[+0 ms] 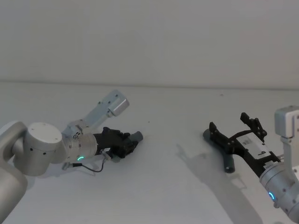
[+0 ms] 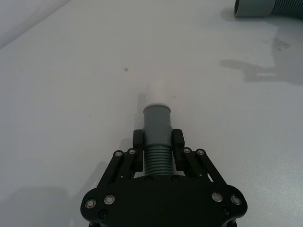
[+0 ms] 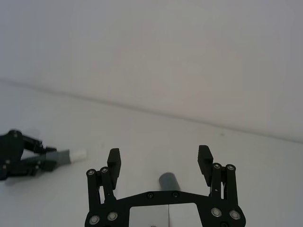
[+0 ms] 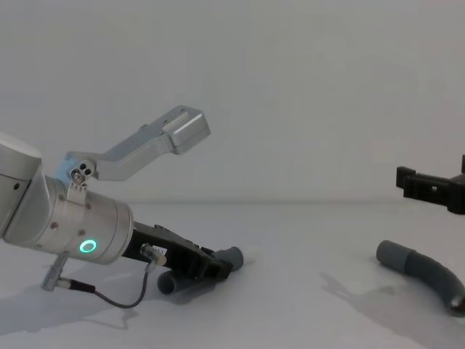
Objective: Use both hands to pick up one end of the pipe from the table, align the ends, and insert them.
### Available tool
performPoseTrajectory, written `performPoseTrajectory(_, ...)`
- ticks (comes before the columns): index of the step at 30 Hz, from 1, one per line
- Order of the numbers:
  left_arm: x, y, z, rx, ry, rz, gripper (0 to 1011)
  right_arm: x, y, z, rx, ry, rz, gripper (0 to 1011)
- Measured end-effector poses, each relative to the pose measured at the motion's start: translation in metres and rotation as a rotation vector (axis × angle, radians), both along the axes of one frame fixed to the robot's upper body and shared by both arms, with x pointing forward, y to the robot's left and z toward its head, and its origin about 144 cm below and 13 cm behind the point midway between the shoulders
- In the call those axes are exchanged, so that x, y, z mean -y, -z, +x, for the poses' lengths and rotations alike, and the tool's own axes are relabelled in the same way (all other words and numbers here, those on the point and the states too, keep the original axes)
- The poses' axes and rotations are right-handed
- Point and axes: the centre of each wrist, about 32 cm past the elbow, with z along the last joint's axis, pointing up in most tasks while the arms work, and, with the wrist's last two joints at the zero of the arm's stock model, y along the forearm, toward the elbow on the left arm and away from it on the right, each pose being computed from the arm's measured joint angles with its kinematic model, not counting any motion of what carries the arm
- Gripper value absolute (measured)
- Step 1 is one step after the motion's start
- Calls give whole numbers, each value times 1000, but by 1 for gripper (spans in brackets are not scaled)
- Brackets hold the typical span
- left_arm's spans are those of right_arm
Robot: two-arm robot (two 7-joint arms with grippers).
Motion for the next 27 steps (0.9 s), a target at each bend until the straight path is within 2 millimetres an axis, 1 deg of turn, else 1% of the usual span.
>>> performPoseTrajectory(13, 0, 0, 0, 0, 0, -1, 347, 13, -12, 17, -153, -39, -110, 1001)
performPoseTrajectory(27, 0, 0, 0, 0, 0, -1, 347, 26, -21, 36, -297, -26, -131, 1001)
